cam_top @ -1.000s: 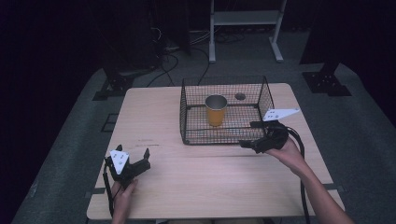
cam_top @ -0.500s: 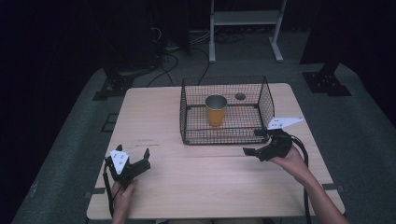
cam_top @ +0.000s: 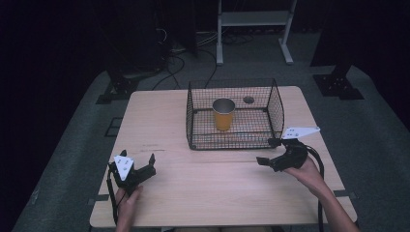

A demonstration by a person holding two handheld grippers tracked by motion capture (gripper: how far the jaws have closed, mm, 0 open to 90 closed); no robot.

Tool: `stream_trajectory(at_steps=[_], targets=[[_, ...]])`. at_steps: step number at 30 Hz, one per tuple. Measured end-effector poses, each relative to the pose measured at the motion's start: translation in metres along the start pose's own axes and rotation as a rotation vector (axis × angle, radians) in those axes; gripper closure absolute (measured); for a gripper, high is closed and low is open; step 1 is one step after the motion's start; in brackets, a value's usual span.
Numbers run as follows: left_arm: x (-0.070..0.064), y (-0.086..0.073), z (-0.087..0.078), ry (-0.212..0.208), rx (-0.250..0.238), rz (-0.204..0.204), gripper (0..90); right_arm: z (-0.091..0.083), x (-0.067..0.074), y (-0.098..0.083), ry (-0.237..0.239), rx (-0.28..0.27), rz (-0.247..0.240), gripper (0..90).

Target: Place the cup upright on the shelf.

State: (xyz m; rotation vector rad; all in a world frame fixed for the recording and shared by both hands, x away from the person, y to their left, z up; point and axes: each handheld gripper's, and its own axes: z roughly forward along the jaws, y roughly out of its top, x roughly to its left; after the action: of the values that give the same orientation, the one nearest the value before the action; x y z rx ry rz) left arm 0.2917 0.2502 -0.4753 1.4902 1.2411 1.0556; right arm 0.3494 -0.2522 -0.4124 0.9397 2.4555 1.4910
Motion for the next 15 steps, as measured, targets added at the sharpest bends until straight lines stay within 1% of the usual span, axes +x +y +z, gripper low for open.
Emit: stream_trajectory(at_steps=[15], targets=[[0.000,0.000,0.000,0.001,0.001,0.002,0.8,-0.008,-0.003,-0.015,-0.015,-0.003,0.022,1.7]])
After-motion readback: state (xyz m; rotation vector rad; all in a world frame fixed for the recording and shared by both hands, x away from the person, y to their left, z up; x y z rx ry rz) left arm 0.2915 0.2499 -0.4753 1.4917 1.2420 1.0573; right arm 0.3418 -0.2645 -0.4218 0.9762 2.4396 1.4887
